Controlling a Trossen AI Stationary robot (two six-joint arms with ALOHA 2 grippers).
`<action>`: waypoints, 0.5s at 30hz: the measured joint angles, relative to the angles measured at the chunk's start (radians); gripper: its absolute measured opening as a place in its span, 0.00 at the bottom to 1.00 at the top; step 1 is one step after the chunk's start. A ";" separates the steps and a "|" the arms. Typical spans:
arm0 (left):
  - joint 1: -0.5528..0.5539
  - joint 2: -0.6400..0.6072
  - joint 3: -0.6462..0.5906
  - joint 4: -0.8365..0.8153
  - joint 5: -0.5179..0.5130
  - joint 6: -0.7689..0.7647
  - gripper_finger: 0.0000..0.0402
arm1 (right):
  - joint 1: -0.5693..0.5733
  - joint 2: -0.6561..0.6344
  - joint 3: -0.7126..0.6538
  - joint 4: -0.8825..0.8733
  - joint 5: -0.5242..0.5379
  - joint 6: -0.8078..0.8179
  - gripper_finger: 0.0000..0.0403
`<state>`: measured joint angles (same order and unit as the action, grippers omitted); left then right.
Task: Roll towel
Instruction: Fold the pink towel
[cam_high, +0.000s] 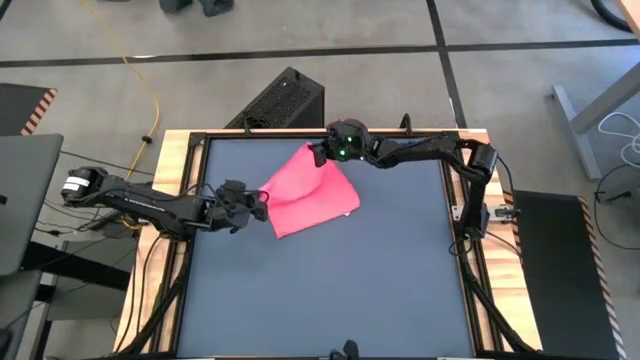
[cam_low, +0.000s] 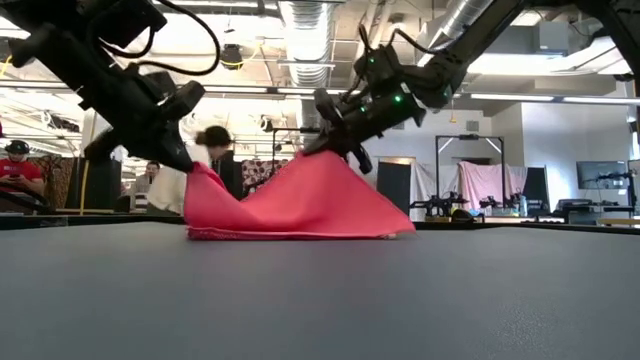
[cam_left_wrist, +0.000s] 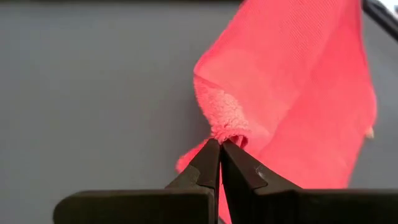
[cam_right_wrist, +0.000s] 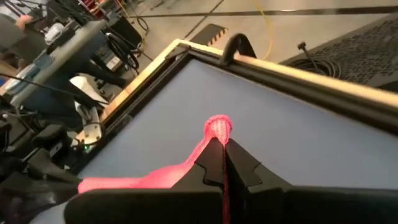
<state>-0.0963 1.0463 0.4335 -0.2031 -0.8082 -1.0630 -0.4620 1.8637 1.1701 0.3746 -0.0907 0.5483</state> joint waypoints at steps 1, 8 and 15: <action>0.000 -0.014 0.000 -0.017 -0.040 0.000 0.00 | -0.009 0.000 0.020 -0.032 -0.009 -0.013 0.04; 0.022 -0.103 0.000 -0.142 -0.201 0.033 0.00 | -0.061 0.000 0.108 -0.261 -0.015 -0.143 0.04; 0.052 -0.116 0.000 -0.169 -0.093 0.080 0.00 | -0.064 0.000 0.109 -0.311 -0.017 -0.174 0.04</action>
<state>-0.0444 0.9306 0.4339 -0.3717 -0.9012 -0.9831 -0.5262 1.8637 1.2789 0.0632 -0.1081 0.3747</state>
